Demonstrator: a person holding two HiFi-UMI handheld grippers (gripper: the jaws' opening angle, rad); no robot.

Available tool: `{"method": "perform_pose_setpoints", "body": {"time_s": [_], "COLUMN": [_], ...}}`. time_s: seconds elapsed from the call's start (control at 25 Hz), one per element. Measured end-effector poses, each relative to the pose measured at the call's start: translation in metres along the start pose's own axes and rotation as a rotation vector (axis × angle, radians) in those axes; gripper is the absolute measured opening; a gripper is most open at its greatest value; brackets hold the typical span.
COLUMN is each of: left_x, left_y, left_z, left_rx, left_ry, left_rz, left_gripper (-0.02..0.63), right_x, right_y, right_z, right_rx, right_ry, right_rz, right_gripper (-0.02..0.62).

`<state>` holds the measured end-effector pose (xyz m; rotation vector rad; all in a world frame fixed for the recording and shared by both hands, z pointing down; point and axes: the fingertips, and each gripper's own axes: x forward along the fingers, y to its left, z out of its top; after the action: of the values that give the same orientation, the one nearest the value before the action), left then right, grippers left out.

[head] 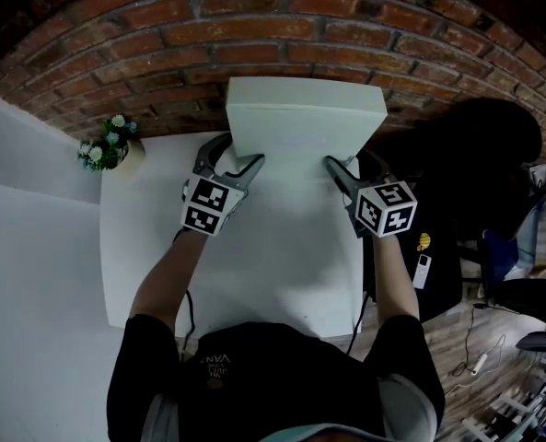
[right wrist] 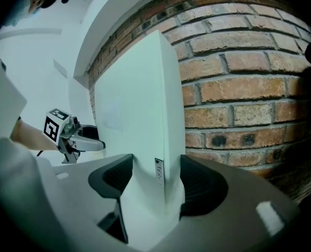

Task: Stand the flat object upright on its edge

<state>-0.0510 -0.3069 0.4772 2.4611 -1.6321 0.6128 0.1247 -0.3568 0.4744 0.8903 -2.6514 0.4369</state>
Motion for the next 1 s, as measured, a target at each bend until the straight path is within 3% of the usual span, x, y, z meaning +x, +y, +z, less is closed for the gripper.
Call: {"method": "perform_pose_setpoints", "body": {"time_s": [1.0], "left_x": [0.077], "left_y": [0.003], "left_z": [0.007], "left_rx": [0.015], "left_ry": [-0.046], "left_rz": [0.011], "left_gripper": [0.302], "right_x": [0.025], "right_y": [-0.072], "right_z": [0.002], "right_rx": [-0.003], "right_ry": [-0.041], "right_rz": [-0.049], "right_gripper": [0.281]}}
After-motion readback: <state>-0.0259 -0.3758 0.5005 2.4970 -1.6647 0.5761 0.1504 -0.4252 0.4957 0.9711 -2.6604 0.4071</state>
